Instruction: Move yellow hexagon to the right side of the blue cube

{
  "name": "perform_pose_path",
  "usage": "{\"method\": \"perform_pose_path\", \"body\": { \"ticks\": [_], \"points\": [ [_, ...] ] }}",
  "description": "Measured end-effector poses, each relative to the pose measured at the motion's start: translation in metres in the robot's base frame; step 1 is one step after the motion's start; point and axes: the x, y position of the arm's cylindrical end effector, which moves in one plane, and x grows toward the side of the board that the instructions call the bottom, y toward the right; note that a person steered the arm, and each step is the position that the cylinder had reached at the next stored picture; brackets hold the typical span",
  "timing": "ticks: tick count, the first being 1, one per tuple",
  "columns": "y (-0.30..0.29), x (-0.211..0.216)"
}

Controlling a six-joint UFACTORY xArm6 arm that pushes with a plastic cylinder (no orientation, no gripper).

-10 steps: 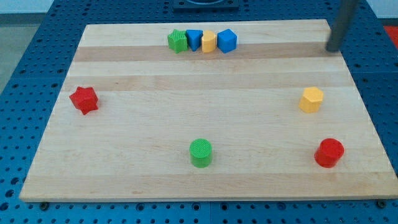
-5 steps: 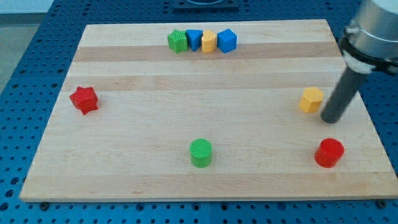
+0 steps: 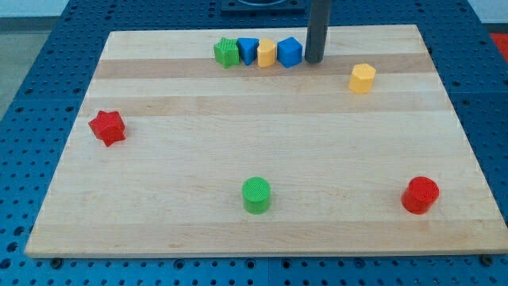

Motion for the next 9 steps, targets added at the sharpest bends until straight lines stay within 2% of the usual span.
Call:
{"method": "perform_pose_path", "body": {
  "ticks": [1, 2, 3, 5, 6, 8, 9],
  "points": [
    [0.026, 0.105],
    [0.070, 0.142],
    [0.112, 0.107],
    [0.094, 0.089],
    [0.072, 0.035],
    [0.071, -0.016],
    [0.071, -0.015]
  ]
}}
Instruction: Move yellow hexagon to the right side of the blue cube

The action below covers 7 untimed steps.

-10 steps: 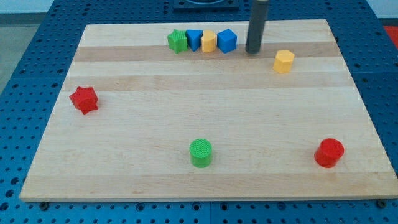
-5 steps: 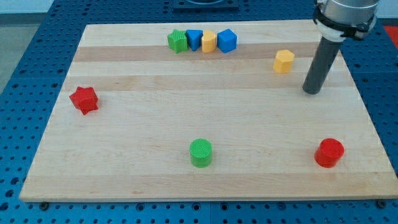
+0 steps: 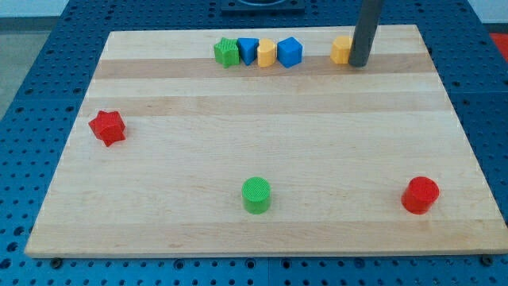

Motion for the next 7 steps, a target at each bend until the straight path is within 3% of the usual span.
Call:
{"method": "perform_pose_path", "body": {
  "ticks": [2, 5, 6, 7],
  "points": [
    [0.040, -0.022],
    [-0.031, 0.012],
    [-0.026, 0.015],
    [0.026, 0.011]
  ]
}}
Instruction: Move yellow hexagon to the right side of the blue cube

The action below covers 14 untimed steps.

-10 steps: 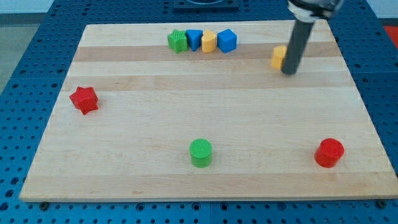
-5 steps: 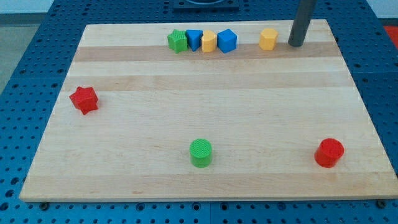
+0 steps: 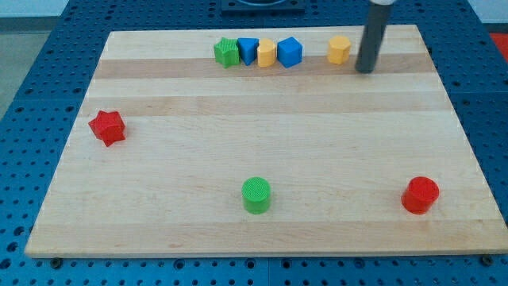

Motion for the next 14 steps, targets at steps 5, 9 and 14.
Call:
{"method": "perform_pose_path", "body": {
  "ticks": [5, 9, 14],
  "points": [
    [-0.039, -0.017],
    [-0.008, -0.054],
    [-0.053, -0.026]
  ]
}}
